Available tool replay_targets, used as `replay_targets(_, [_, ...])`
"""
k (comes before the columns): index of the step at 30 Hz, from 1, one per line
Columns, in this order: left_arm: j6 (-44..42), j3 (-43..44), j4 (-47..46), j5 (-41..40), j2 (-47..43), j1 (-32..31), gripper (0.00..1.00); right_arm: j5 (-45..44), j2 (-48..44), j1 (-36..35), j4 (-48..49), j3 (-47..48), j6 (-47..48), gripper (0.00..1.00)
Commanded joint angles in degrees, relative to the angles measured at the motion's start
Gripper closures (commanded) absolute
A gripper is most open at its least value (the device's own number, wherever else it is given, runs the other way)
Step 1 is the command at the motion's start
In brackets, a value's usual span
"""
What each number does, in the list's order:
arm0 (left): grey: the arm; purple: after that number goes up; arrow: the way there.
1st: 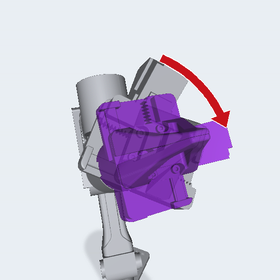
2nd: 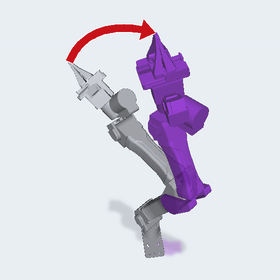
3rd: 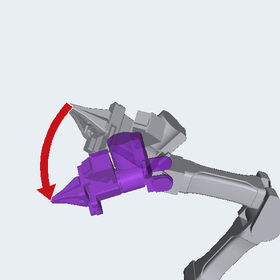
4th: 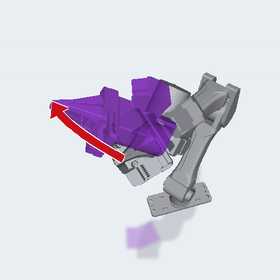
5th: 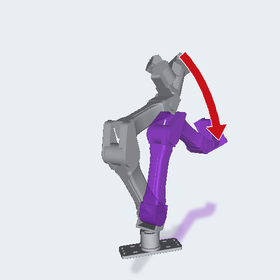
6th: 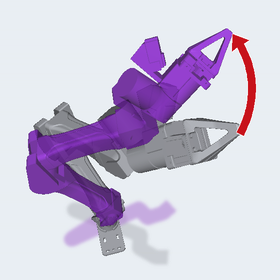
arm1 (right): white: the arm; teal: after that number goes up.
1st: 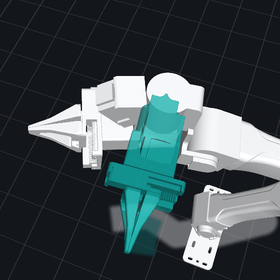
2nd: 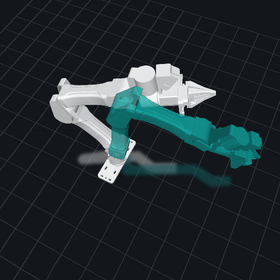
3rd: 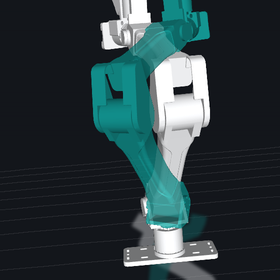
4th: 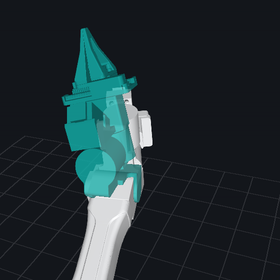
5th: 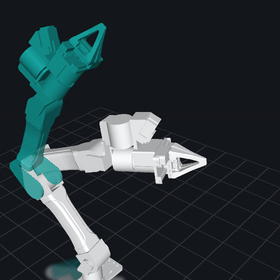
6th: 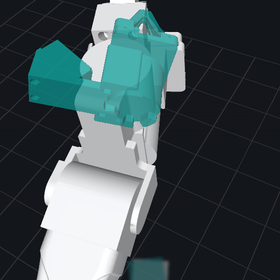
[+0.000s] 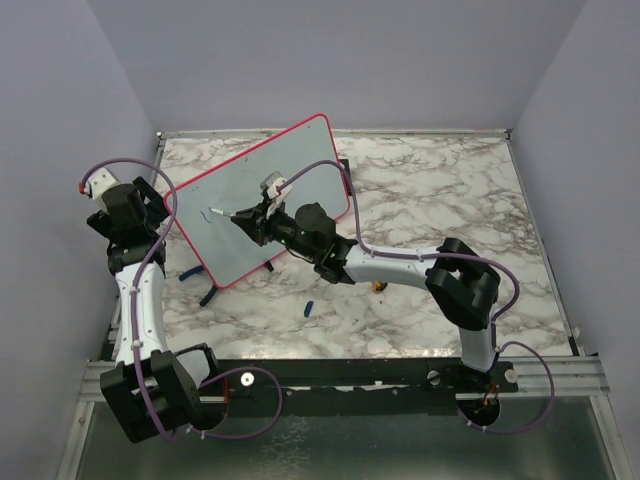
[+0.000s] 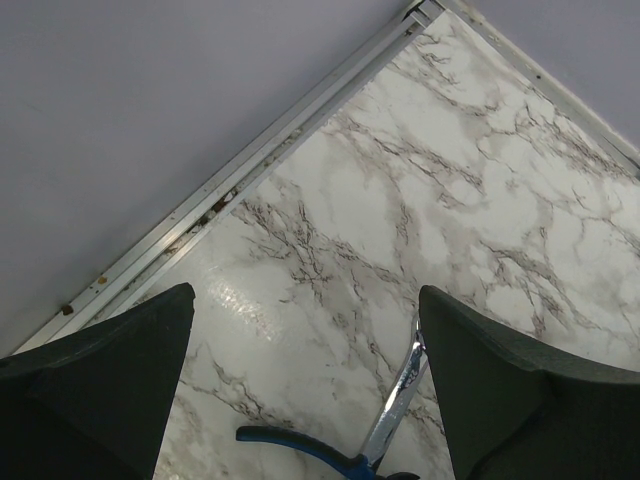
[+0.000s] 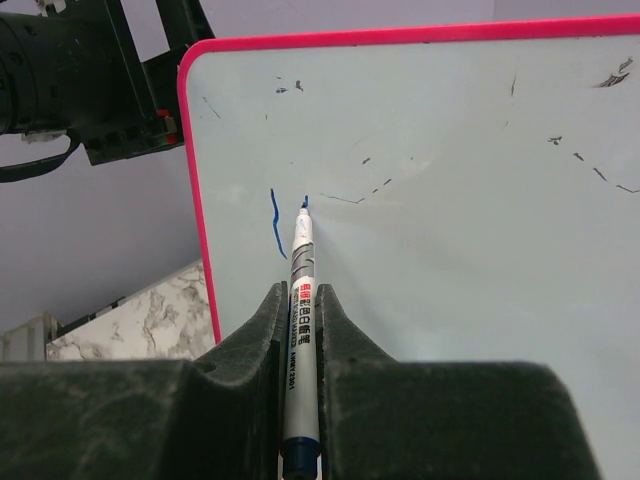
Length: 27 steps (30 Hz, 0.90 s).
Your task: Write a sentence on the whiteboard
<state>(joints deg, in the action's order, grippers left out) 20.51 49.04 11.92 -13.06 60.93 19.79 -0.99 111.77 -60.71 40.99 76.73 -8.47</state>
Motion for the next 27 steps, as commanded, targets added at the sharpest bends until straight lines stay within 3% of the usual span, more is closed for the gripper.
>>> replay_targets(1, [-0.55,-0.67,-1.18,1.11,-0.63,0.25,0.06,0.29,1.61,-0.42,-0.74,-0.09,-0.66,0.99])
replay_targets(27, [-0.56,-0.70,-1.29,1.22,-0.72,0.26,0.06,4.47,2.91,-1.98,-1.07,-3.16,-2.96,0.99])
